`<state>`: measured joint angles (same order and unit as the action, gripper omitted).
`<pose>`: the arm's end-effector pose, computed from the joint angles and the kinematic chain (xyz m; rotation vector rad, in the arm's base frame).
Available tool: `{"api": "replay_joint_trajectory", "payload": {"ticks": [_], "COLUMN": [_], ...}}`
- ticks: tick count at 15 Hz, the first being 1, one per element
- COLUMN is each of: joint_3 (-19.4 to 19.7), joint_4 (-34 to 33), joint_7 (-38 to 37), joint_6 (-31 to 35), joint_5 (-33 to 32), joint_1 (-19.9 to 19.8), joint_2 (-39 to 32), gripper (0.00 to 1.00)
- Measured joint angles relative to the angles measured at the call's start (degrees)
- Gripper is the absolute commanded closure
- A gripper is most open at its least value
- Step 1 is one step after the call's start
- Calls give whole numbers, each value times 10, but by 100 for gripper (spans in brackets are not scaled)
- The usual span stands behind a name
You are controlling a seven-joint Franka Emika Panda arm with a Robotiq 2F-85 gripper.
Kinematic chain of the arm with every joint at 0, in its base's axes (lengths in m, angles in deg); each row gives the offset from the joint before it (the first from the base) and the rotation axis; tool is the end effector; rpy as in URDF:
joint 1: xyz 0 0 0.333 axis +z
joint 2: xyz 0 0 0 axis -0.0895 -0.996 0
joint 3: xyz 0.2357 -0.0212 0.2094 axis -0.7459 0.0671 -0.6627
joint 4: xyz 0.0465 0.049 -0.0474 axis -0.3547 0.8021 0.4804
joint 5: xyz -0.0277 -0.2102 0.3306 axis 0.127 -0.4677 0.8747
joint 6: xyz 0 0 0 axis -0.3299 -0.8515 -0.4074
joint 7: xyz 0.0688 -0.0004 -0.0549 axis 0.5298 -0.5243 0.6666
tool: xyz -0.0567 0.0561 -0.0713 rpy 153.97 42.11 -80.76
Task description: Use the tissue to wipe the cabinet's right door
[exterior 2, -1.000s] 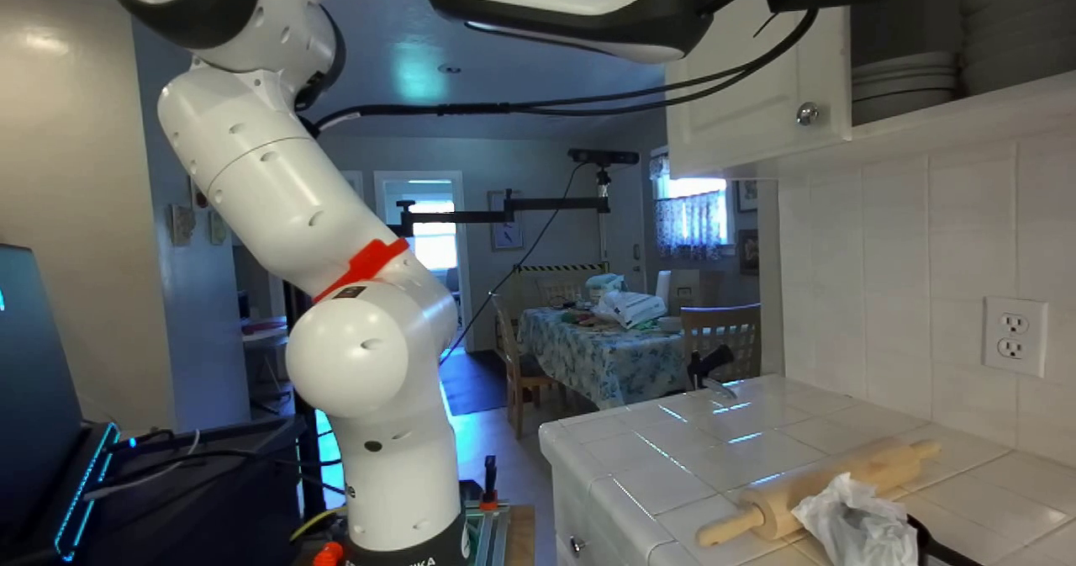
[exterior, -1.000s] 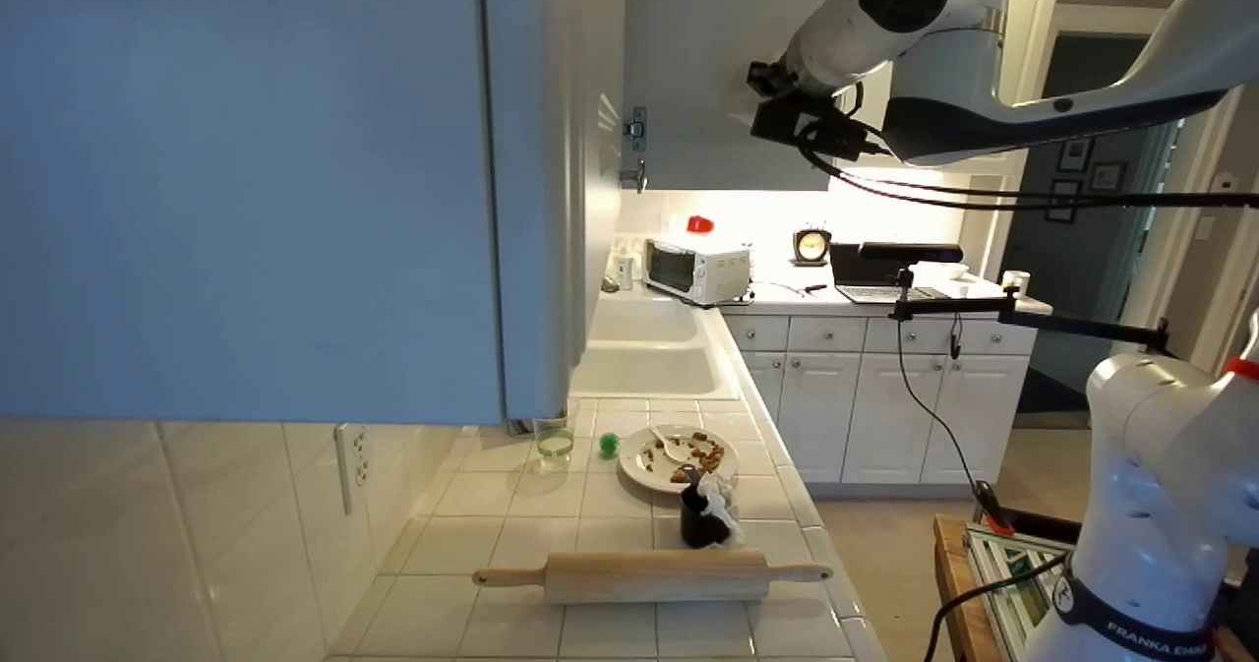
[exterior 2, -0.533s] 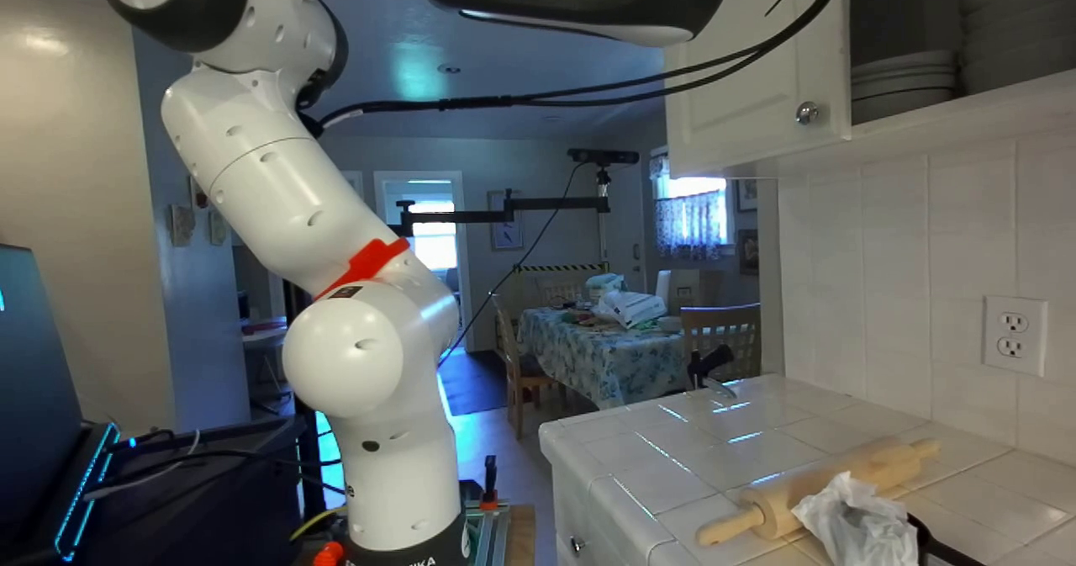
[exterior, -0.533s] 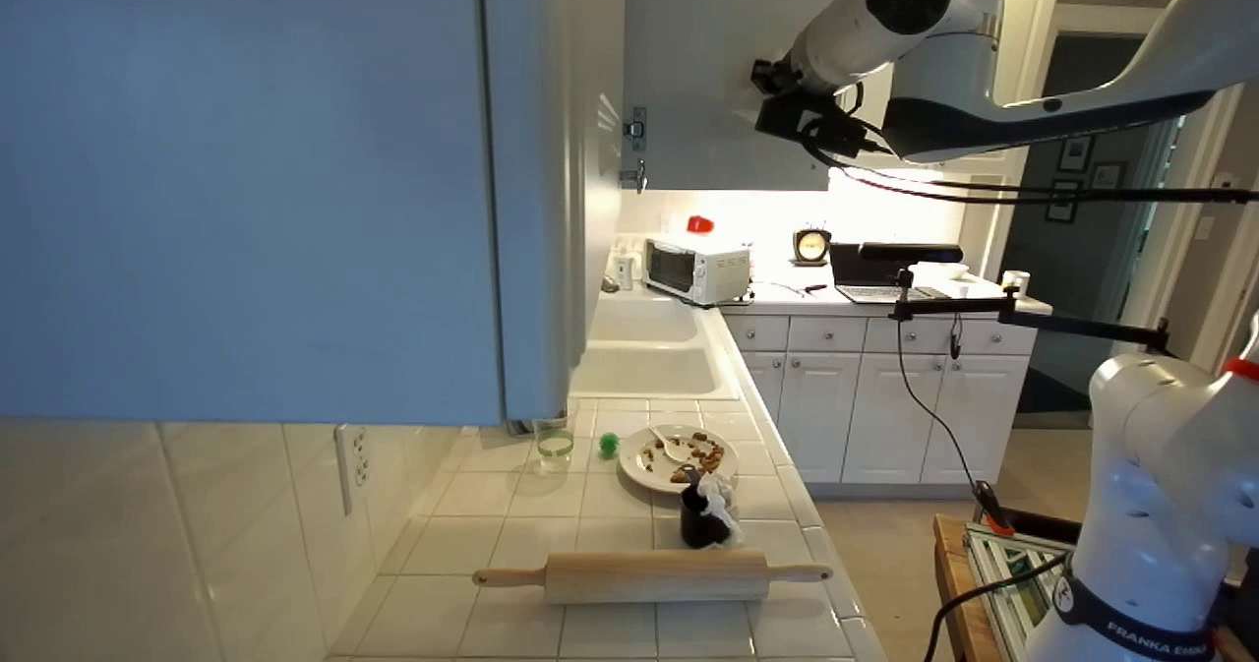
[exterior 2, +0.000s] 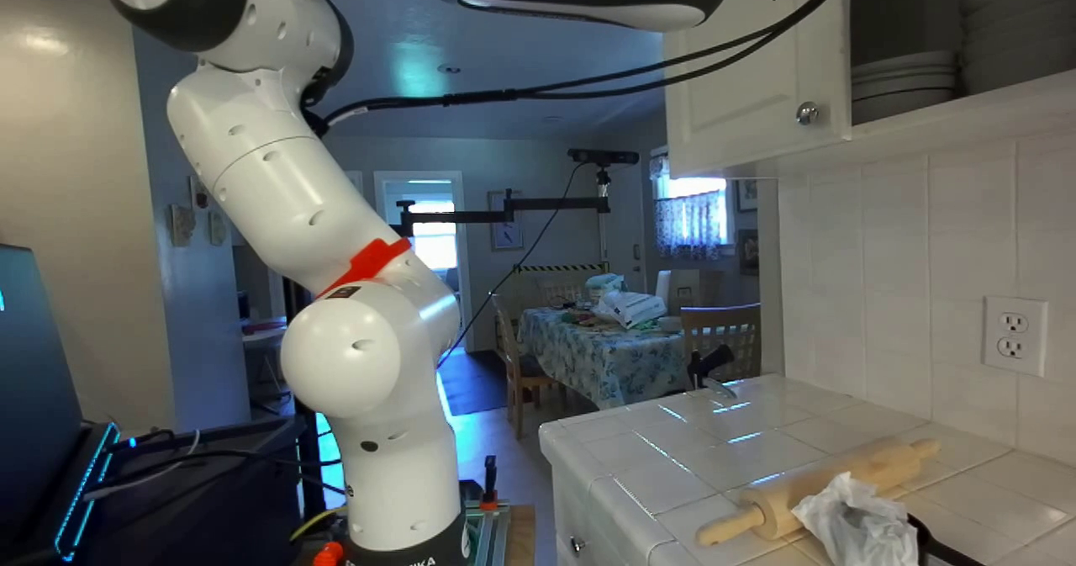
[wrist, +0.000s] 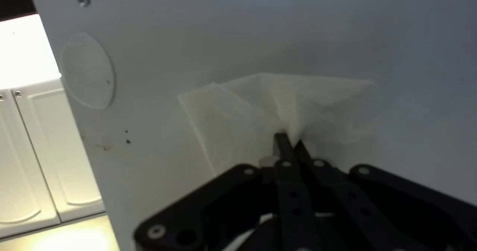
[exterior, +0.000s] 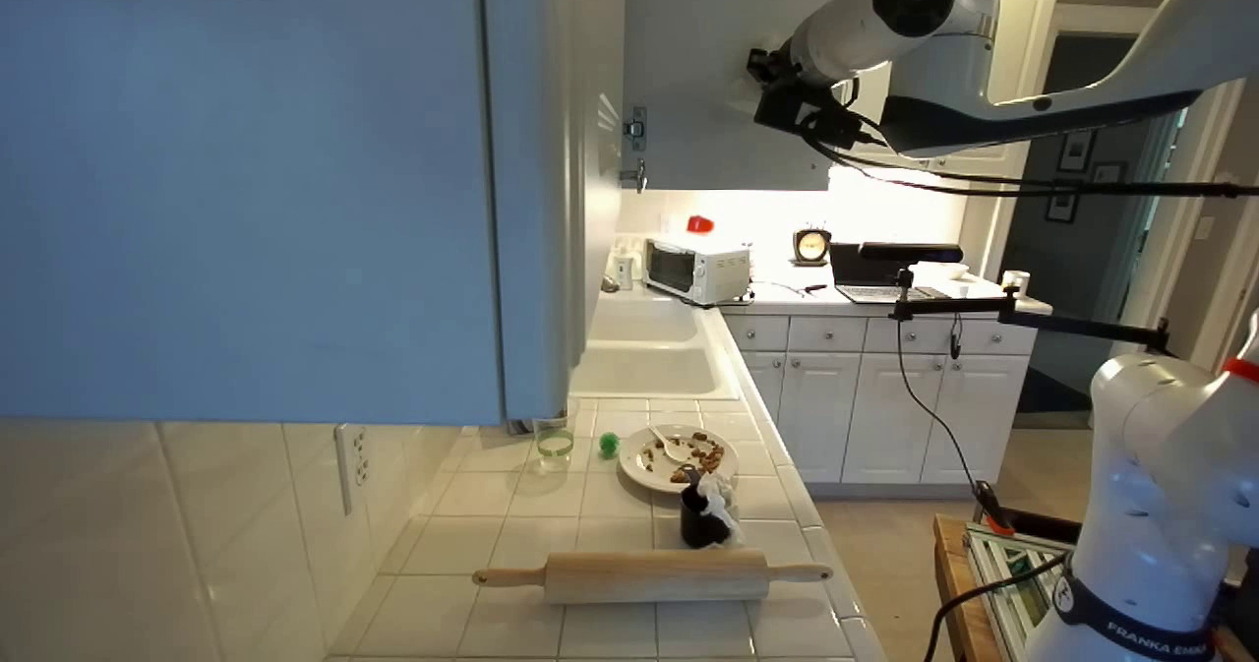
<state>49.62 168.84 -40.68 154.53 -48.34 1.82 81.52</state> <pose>0.3984 -0.1471 0.7112 1.5635 -1.2235 1.6232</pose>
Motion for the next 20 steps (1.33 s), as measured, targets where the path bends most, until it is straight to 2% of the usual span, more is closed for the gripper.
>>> {"api": "replay_joint_trajectory", "payload": {"ticks": [6,11,15,20], "joint_3": [24,15,-3,-2], "joint_4": [-40,-73,-90,-95], "joint_7": [0,1,2,2], "joint_6": [60,94,99,91], "joint_5": [-8,-21,-35,-37], "joint_1": [-4,-5,-5,-12], "joint_2": [-36,-69,-87,-95], "gripper": [100,100,100,100]}}
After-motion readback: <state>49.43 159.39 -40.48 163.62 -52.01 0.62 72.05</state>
